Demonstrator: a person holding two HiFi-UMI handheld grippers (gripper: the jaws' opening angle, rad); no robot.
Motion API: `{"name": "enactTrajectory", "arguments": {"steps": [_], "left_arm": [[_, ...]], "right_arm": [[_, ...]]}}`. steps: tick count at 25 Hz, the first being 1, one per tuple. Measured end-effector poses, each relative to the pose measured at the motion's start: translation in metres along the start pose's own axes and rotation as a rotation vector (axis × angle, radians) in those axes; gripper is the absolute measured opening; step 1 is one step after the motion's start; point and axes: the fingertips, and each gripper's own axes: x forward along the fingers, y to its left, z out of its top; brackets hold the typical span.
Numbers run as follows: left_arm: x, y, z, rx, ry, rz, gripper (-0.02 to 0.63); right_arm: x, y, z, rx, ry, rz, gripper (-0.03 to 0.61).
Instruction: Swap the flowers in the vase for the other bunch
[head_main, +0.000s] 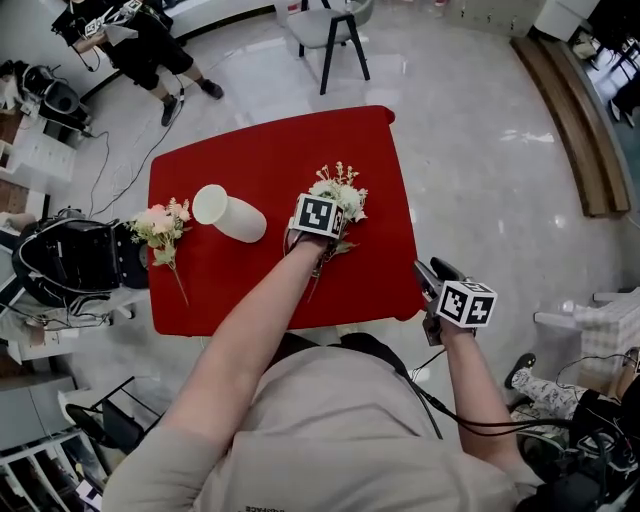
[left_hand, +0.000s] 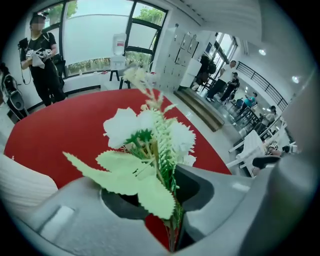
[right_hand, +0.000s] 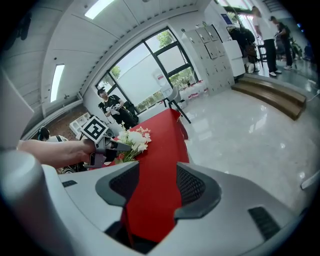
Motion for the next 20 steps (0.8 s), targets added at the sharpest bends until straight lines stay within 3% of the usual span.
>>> {"name": "enactTrajectory", "arguments": {"steps": [6,10,20], "left_arm": [[-0.022,0.004,0.006,-0.010,-0.062,-0.001,0.085],[-0.044,0.005,0.012,-0.015,-0.128,-0.012,0.074],[-0.138,-0.024,0.034,-0.028,-0.346,-0.152,0.067]], "right_arm": [[0.006,0.012,0.003,-0.009,0.001,0.018,0.238],[0.011,0.020,0.001,-0.023,0.006,0.025,0.236],[0.022,0.055,-0.010,-0.066,0.036,0.054,0.224]]}}
